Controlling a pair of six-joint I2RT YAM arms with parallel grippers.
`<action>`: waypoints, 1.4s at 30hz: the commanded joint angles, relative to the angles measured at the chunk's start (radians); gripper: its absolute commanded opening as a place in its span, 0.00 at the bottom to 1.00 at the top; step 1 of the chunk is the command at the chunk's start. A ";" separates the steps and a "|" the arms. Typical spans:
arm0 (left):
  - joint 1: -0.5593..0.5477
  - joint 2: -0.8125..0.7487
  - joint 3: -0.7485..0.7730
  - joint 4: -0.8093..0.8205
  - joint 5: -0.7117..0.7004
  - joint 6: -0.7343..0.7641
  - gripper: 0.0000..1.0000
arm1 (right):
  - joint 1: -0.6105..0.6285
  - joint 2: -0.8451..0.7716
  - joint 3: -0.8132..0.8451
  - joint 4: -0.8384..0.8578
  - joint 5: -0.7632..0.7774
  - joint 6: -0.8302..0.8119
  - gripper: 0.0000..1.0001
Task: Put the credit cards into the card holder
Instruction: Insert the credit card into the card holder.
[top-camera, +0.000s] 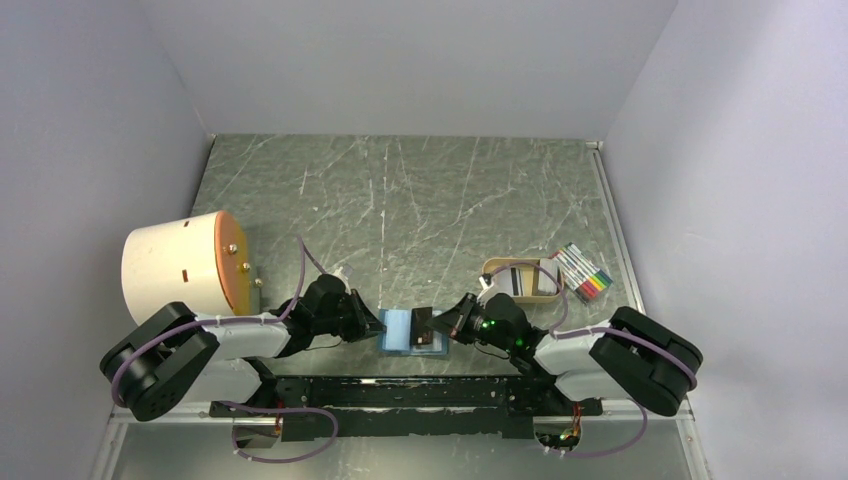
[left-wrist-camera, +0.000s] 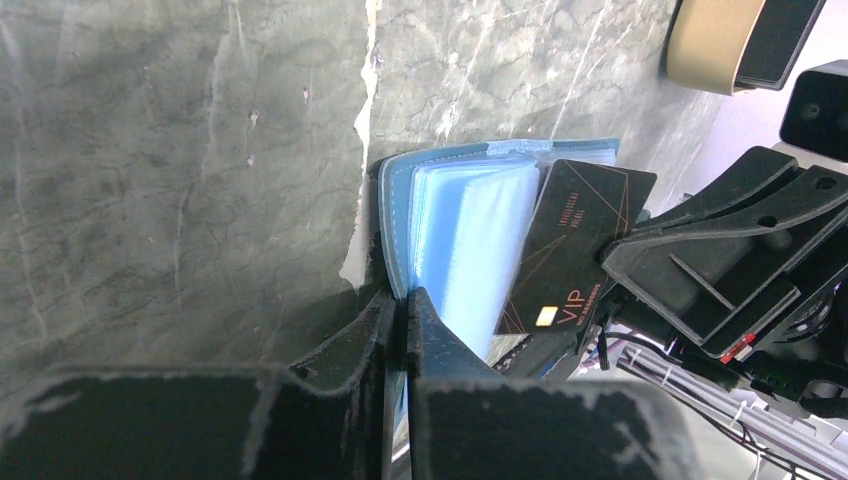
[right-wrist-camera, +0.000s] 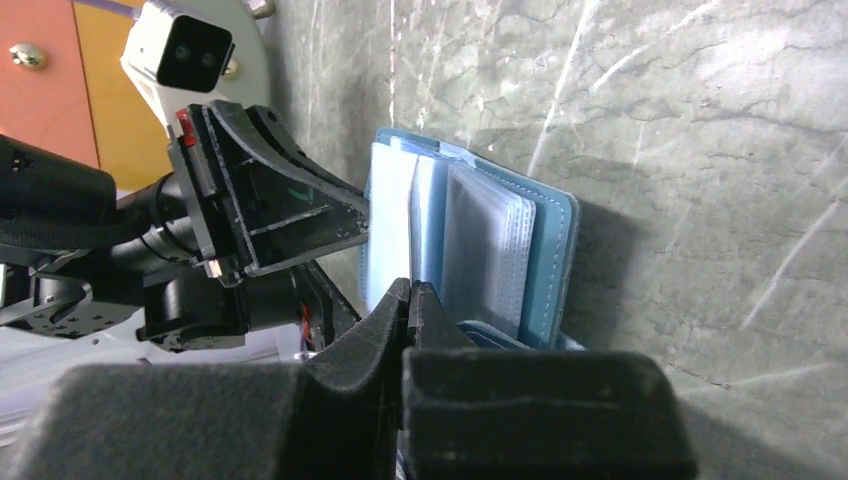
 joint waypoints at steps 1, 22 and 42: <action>-0.007 0.009 -0.016 0.010 -0.014 -0.006 0.09 | 0.011 -0.032 -0.013 0.047 0.020 0.008 0.00; -0.007 0.001 -0.017 -0.001 -0.018 -0.008 0.09 | 0.012 0.055 -0.039 0.150 0.002 0.028 0.00; -0.007 0.011 -0.010 -0.043 -0.038 0.006 0.09 | 0.012 -0.039 -0.054 0.042 0.086 -0.021 0.00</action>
